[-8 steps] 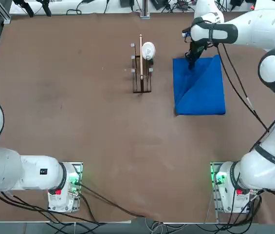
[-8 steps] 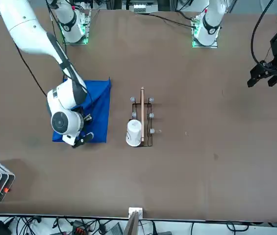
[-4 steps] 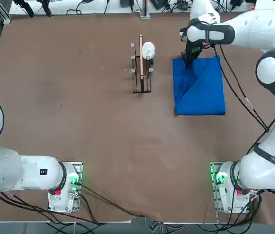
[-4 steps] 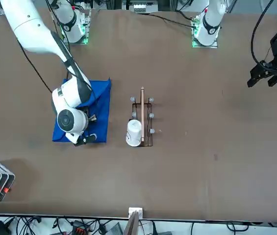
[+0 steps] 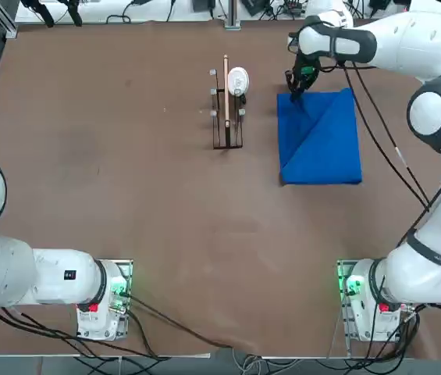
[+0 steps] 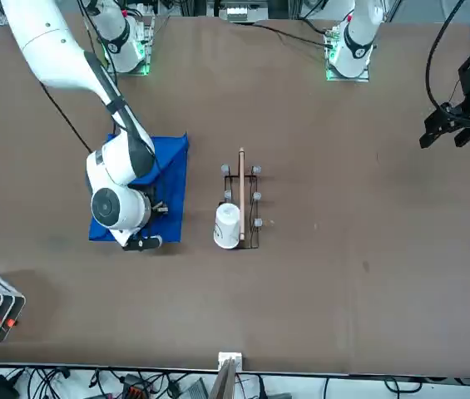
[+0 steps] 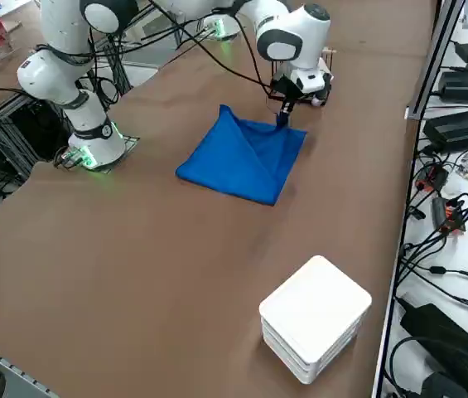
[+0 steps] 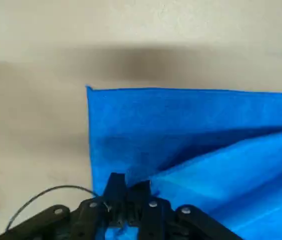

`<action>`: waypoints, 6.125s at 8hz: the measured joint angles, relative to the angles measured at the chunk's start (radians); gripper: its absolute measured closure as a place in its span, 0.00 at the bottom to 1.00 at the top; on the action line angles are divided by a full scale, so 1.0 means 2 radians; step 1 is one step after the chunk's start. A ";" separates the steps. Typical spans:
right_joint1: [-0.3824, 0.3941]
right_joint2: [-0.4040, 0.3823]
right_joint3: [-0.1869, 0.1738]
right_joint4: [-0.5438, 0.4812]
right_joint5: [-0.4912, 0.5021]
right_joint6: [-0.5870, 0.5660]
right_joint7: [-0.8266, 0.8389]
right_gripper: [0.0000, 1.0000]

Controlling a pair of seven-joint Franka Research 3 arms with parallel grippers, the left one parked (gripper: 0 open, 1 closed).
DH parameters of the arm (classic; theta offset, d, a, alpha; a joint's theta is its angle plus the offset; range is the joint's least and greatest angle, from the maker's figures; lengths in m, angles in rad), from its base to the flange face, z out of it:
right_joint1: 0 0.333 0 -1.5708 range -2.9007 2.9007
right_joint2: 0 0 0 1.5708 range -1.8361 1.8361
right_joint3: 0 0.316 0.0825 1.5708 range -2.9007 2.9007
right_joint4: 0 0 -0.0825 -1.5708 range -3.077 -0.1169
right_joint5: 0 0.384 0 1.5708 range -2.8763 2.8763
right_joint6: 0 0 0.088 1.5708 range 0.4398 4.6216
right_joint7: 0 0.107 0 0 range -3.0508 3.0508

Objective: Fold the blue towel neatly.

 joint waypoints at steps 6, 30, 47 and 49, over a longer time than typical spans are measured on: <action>0.013 0.010 0.000 0.010 0.027 0.025 0.051 0.97; 0.033 0.058 -0.001 0.037 0.029 0.155 0.066 0.02; -0.093 -0.207 -0.011 0.081 -0.022 -0.174 -0.125 0.00; -0.061 -0.228 -0.060 0.077 -0.022 -0.187 -0.137 0.00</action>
